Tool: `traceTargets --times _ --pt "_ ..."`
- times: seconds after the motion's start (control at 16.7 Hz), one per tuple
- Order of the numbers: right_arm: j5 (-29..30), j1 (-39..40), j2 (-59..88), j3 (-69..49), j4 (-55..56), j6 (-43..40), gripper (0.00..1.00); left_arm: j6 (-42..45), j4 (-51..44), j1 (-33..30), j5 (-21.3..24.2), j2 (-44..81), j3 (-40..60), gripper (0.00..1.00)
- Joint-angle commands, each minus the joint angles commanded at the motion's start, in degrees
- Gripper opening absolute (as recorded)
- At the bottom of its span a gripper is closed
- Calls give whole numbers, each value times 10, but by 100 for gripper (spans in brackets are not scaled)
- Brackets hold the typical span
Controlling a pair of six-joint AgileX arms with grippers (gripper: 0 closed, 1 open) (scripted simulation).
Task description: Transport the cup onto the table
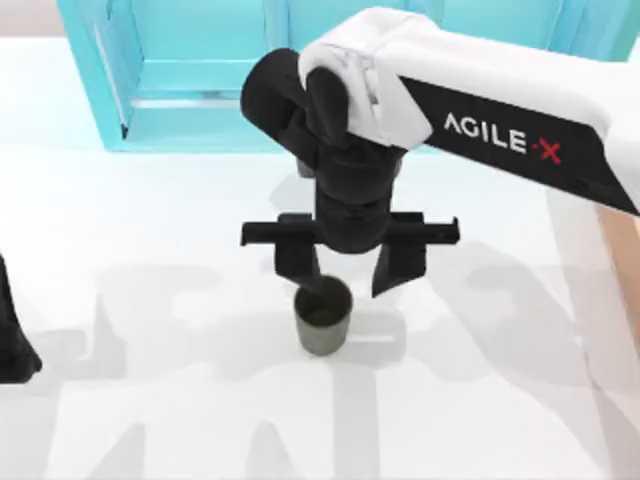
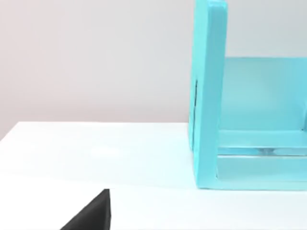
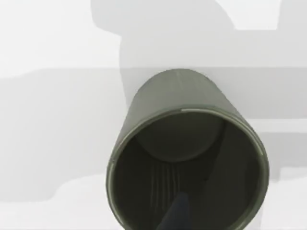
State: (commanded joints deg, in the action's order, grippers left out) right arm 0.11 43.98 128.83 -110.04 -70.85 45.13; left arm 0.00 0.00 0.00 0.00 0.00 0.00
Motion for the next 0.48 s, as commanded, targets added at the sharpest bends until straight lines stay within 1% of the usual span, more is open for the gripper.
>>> traceTargets --times 0.12,0.18,0.48 --pt "0 0 0 0 0 0 98 0 0 0 0 0 0 100" --pt "0 0 0 0 0 0 100 0 0 0 0 0 0 100" --pt "0 0 0 0 0 0 100 0 0 0 0 0 0 100"
